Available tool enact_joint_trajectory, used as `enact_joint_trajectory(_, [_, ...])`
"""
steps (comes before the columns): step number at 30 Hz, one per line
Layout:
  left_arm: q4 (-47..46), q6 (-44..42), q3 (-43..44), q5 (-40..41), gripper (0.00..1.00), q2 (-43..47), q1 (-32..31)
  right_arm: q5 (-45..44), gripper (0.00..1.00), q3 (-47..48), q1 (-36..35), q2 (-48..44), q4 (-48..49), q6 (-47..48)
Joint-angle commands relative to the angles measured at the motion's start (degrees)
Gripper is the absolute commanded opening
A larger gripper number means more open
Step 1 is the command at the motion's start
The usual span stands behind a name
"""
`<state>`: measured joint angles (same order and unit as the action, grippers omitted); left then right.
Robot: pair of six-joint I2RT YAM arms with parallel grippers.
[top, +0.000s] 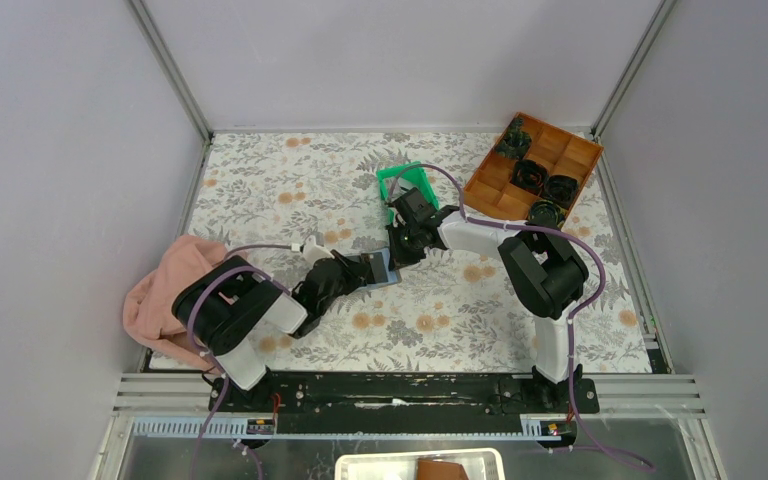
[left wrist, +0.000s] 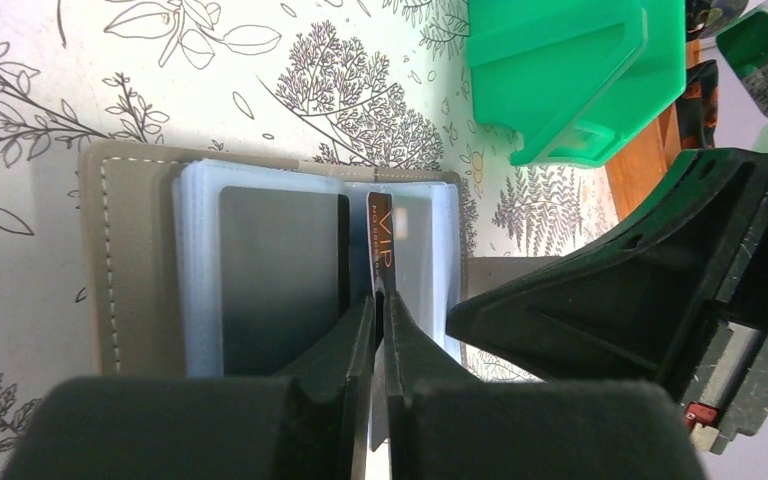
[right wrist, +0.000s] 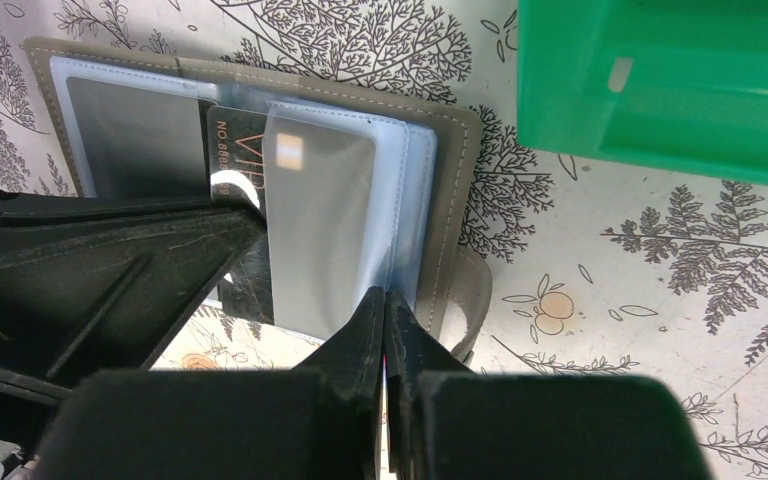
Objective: Put the credit cards into the card holder
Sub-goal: Insert the credit card into the card holder.
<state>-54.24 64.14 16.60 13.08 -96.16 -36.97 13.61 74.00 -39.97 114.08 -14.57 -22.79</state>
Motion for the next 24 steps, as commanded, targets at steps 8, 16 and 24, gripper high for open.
enact_joint_trajectory(8, [12.08,-5.3,1.82,-4.03,0.21,-0.76,-1.76,0.08,0.0,-1.38,-0.38,3.3,-1.77,0.47])
enact_joint_trajectory(16, [12.7,-5.85,4.13,-4.75,0.24,-2.07,-2.87,0.3,0.02,-1.74,-0.34,2.73,-1.87,0.79])
enact_joint_trajectory(24, [15.01,-6.56,5.87,-5.3,0.24,-2.65,-3.24,0.05,0.11,-1.95,-0.38,2.0,-1.82,0.9])
